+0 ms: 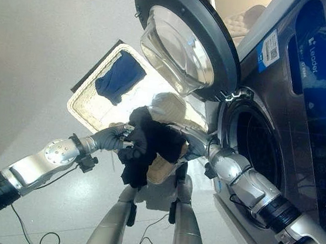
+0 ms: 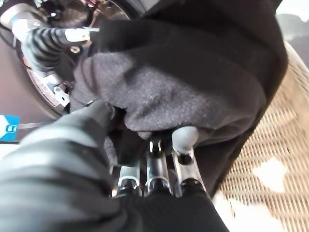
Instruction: Put the clothes into the washing machine.
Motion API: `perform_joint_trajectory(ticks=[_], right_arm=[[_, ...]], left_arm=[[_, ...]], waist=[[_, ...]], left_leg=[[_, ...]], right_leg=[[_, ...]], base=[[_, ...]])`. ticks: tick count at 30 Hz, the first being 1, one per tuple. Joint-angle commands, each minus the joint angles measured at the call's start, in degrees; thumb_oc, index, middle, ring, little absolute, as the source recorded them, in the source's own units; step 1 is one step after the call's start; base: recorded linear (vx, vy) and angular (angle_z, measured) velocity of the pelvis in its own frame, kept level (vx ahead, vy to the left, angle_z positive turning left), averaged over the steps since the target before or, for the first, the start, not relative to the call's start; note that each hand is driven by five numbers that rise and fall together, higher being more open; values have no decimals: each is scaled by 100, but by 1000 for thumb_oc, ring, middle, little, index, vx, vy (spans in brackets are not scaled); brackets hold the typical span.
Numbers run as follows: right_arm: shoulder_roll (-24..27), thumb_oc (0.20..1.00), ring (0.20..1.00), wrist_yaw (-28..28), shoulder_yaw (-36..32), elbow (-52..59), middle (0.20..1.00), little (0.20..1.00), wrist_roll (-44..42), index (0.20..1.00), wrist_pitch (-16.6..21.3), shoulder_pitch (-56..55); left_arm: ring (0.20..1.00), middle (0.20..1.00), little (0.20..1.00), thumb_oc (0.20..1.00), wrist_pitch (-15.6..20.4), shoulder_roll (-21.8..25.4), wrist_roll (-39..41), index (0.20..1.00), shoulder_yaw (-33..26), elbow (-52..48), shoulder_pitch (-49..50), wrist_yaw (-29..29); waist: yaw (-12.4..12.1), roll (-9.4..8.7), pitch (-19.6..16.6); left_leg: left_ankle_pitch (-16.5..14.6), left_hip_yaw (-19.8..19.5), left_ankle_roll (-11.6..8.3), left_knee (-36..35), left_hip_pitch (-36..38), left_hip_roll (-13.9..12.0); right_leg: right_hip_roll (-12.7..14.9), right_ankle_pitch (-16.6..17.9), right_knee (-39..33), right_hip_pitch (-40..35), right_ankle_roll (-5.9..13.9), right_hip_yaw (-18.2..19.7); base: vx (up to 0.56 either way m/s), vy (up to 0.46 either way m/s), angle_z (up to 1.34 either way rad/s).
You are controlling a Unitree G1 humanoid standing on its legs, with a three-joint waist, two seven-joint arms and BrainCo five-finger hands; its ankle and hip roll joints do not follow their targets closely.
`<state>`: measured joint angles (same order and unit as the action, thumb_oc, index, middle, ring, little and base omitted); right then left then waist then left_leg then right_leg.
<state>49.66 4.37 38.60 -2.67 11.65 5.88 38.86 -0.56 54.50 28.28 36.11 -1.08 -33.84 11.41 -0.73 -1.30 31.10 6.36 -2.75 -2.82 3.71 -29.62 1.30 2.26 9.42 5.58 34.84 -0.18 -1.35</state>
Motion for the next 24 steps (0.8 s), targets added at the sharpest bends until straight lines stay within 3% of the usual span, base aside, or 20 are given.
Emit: perform_joint_trajectory(ticks=[1, 3, 4, 5, 6, 7, 8, 9, 11, 12, 13, 14, 15, 24], right_arm=[[642, 1000, 1000, 162, -87, 582, 1000, 1000, -675, 1000, 295, -56], [596, 1000, 1000, 215, -97, 584, 1000, 1000, -835, 1000, 308, -92], [426, 956, 956, 382, -117, 613, 956, 956, -1482, 956, 393, -195], [302, 627, 627, 504, -122, 612, 627, 627, -1885, 627, 446, -243], [280, 542, 542, 529, -125, 613, 542, 542, -1919, 542, 447, -255], [280, 542, 542, 529, -125, 613, 542, 542, -1919, 542, 447, -255], [122, 329, 329, 605, -141, 609, 329, 329, -2246, 329, 528, -313], [-130, 225, 225, 705, -121, 597, 225, 225, -2650, 225, 588, -348], [-130, 225, 225, 705, -121, 597, 225, 225, -2650, 225, 588, -348], [-341, 316, 316, 672, -80, 602, 316, 316, -2843, 316, 671, -367], [-540, 633, 633, 609, -43, 631, 633, 633, -2956, 633, 720, -382], [-624, 849, 849, 543, -6, 678, 849, 849, -3003, 849, 730, -363], [-676, 1000, 1000, 440, 30, 705, 1000, 1000, -3022, 1000, 711, -357], [-826, 1000, 1000, -256, 31, 566, 1000, 1000, -2876, 1000, 755, -354]], left_arm=[[200, 200, 200, 200, 553, -192, 296, 200, -466, -566, 147, 269], [200, 200, 200, 200, 574, -214, 345, 200, -453, -580, 146, 341], [200, 200, 200, 200, 598, -330, 605, 200, -379, -659, 147, 604], [200, 200, 200, 200, 598, -400, 749, 200, -330, -693, 143, 776], [200, 200, 200, 200, 599, -413, 766, 200, -319, -693, 144, 796], [200, 200, 200, 200, 599, -413, 766, 200, -319, -693, 144, 796], [200, 200, 200, 200, 583, -519, 885, 200, -239, -693, 139, 969], [200, 200, 200, 200, 488, -703, 972, 200, -63, -678, 69, 1203], [200, 200, 200, 200, 488, -703, 972, 200, -63, -678, 69, 1203], [200, 200, 200, 200, 397, -837, 1170, 200, 103, -649, -15, 1367], [200, 200, 200, 200, 337, -989, 1306, 200, 311, -587, -101, 1493], [200, 200, 200, 200, 332, -1071, 1447, 200, 436, -548, -148, 1604], [200, 200, 200, 200, 297, -1116, 1550, 200, 506, -567, -174, 1681], [200, 200, 200, 200, 325, -1237, 1616, 200, 651, -453, -188, 1632]], waist=[[134, 33, -131], [138, 38, -131], [149, 45, -131], [155, 51, -131], [156, 51, -131], [156, 51, -131], [167, 50, -131], [187, 45, -131], [187, 45, -131], [215, 40, -131], [253, 24, -131], [285, 15, -131], [306, 12, -131], [363, 44, -131]], left_leg=[[431, 271, 276, -64, -172, 178], [432, 277, 275, -61, -180, 176], [428, 282, 282, -52, -193, 177], [421, 278, 291, -39, -206, 185], [419, 278, 291, -35, -207, 186], [419, 278, 291, -35, -207, 186], [411, 269, 296, -9, -218, 198], [399, 258, 304, 27, -239, 219], [399, 258, 304, 27, -239, 219], [391, 260, 304, 64, -271, 230], [365, 283, 309, 115, -295, 241], [356, 308, 310, 139, -322, 244], [348, 325, 312, 160, -343, 245], [353, 394, 316, 146, -359, 235]], right_leg=[[-124, 171, -234, -379, 297, -238], [-120, 171, -231, -370, 296, -238], [-115, 171, -223, -353, 290, -239], [-112, 173, -219, -339, 287, -235], [-112, 173, -218, -338, 285, -235], [-112, 173, -218, -338, 285, -235], [-112, 177, -207, -326, 280, -228], [-121, 190, -200, -305, 271, -199], [-121, 190, -200, -305, 271, -199], [-130, 206, -192, -270, 268, -163], [-133, 224, -200, -249, 266, -122], [-145, 236, -196, -220, 263, -95], [-151, 243, -191, -197, 260, -70], [-168, 278, -219, -174, 248, -3]], base=[[0, 0, 0], [0, 0, 0], [0, 0, 0], [0, 0, 0], [0, 0, 0], [0, 0, 0], [1, 9, -4], [1, 9, -4], [1, 3, -3], [1, 20, -9], [-6, 34, -10], [-9, 38, -7], [-9, 24, -4], [0, 23, -7]])
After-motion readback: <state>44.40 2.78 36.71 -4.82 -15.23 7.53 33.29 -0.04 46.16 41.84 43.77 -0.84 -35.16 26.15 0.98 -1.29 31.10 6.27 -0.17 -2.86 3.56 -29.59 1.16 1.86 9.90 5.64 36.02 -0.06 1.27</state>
